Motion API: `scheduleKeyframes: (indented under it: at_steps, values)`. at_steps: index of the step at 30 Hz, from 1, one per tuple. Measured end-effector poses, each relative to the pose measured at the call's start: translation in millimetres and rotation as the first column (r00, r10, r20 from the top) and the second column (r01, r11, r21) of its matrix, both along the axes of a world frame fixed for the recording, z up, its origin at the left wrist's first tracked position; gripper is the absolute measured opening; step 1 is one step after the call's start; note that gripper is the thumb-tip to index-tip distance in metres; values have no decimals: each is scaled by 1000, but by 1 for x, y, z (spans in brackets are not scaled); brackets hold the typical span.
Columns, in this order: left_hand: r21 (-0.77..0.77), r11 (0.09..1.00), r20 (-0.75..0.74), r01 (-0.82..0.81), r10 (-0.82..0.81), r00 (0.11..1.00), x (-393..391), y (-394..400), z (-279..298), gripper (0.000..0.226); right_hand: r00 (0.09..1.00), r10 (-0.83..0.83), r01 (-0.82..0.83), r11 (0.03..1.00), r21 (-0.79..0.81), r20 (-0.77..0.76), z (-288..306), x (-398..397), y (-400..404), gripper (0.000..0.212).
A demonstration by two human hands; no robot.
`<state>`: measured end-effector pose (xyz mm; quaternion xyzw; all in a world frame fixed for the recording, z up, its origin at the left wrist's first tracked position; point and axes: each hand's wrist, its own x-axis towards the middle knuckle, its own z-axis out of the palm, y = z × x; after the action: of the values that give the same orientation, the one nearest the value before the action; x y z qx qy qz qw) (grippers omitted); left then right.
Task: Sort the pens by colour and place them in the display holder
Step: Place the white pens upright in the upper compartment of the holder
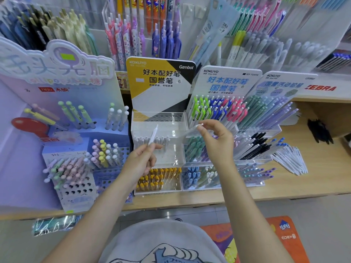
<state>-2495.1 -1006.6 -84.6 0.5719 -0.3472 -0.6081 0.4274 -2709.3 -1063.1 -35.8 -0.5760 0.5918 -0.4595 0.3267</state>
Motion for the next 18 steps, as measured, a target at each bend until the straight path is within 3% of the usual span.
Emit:
scheduleKeyframes:
  at_steps: [6,11,18]
  values:
    - [-2,1000,5,-16,16,1000,1,1,-1,31,996,58,-60,997,-37,-62,-1,7,-2,12]
    - [5,1000,-18,-4,5,1000,0,1,-2,31,965,128,-131,991,2,-229,-19,17,-6,13]
    - [13,1000,-72,-2,3,997,2,-1,-4,44,955,131,-147,988,-40,-267,-30,22,-16,13]
